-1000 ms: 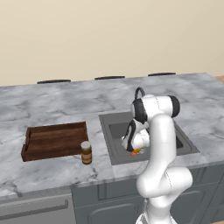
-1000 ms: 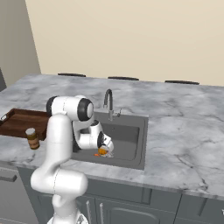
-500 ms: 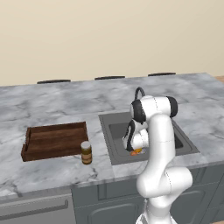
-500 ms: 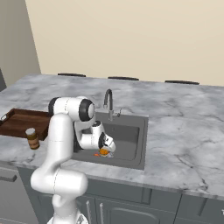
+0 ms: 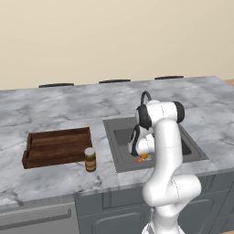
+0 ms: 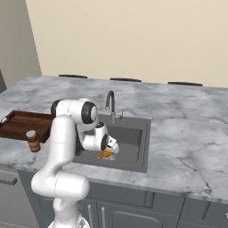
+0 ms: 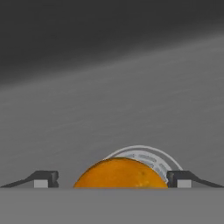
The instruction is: Pick up all produce items and place them in the sink. Turn on the sink faucet to wash them. Then turn the sink off and put them in the tray.
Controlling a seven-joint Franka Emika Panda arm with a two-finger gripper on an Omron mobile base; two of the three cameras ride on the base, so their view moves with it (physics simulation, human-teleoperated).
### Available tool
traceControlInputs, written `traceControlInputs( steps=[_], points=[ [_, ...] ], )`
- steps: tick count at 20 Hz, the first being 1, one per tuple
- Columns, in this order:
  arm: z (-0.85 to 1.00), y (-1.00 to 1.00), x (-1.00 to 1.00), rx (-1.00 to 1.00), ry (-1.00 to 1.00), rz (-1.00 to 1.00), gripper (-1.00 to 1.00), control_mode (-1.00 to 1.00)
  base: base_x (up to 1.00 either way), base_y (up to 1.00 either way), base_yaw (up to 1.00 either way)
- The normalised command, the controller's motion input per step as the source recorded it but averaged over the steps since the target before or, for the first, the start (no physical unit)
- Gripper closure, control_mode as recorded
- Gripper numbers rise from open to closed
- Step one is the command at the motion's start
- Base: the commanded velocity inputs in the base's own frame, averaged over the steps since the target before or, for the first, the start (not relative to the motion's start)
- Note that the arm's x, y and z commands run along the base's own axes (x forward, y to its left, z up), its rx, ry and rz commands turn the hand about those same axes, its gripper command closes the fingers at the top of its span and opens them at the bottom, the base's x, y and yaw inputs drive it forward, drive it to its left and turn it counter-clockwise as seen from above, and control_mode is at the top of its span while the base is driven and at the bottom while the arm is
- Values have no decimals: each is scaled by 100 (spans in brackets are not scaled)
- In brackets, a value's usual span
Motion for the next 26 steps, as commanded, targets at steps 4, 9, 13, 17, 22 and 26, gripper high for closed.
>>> traceControlInputs(
  steps=[4, 9, 13, 17, 22, 26],
  points=[
    [-23, 0, -1, 0, 0, 0, 100, -100, 0, 0, 0],
    [-8, 0, -13, -1, -1, 0, 100, -100, 0, 0, 0],
    [5, 0, -39, 0, -12, 0, 100, -100, 0, 0, 0],
    [44, 2, -31, 0, -13, 0, 100, -100, 0, 0, 0],
    [67, 11, -7, 0, -6, -2, 100, -100, 0, 0, 0],
    [70, 25, -5, 0, -1, -4, 100, -100, 0, 0, 0]
  ],
)
